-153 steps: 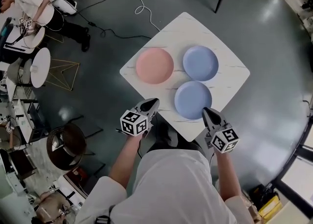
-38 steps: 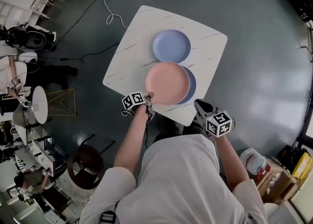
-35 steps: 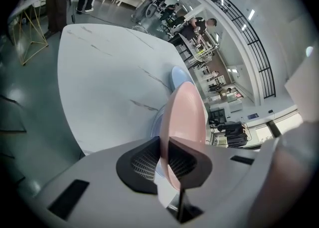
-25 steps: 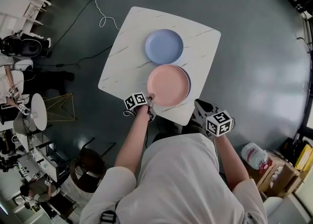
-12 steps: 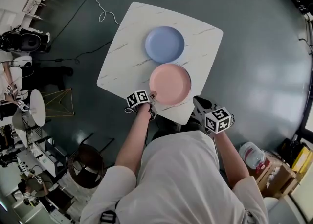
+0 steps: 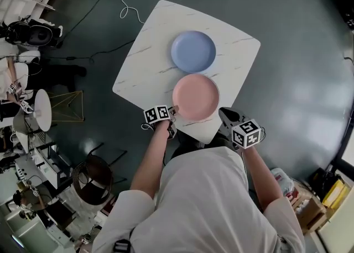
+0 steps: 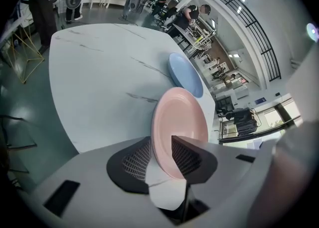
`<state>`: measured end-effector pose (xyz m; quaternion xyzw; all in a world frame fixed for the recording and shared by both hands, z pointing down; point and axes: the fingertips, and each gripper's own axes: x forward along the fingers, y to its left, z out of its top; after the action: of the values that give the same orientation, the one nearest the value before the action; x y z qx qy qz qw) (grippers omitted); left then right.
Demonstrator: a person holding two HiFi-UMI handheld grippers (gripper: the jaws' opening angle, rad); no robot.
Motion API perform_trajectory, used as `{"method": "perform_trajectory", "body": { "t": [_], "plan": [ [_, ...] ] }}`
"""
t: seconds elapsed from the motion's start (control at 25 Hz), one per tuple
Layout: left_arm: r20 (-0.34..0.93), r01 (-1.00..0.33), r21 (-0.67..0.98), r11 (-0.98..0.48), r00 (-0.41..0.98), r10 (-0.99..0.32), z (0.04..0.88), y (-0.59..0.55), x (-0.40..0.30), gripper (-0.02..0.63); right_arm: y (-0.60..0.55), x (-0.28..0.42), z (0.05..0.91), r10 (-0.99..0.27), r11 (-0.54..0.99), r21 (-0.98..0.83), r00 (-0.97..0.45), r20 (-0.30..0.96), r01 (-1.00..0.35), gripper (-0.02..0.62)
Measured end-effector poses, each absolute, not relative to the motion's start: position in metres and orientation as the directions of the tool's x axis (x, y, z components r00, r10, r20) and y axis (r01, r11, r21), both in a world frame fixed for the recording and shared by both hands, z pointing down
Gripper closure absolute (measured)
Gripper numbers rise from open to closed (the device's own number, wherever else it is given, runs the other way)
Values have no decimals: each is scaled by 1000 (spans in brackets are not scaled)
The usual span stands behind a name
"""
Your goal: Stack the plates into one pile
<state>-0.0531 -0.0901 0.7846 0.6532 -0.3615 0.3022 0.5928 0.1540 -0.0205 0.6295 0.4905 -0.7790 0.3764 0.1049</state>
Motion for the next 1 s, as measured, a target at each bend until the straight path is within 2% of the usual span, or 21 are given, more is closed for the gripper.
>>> {"method": "perform_trajectory", "body": {
  "t": [0.52, 0.68, 1.0],
  "plan": [
    [782, -843, 524, -121, 533, -324, 743, -103, -70, 474, -62, 151, 637, -619, 339, -481, -576, 533, -809, 565],
    [748, -846, 504, -172, 527, -403, 721, -110, -71, 500, -74, 154, 641, -613, 340, -487, -582, 534, -805, 565],
    [732, -851, 488, -194, 520, -440, 706, -114, -66, 541, -88, 160, 652, -584, 352, -499, -602, 544, -792, 565]
  ]
}}
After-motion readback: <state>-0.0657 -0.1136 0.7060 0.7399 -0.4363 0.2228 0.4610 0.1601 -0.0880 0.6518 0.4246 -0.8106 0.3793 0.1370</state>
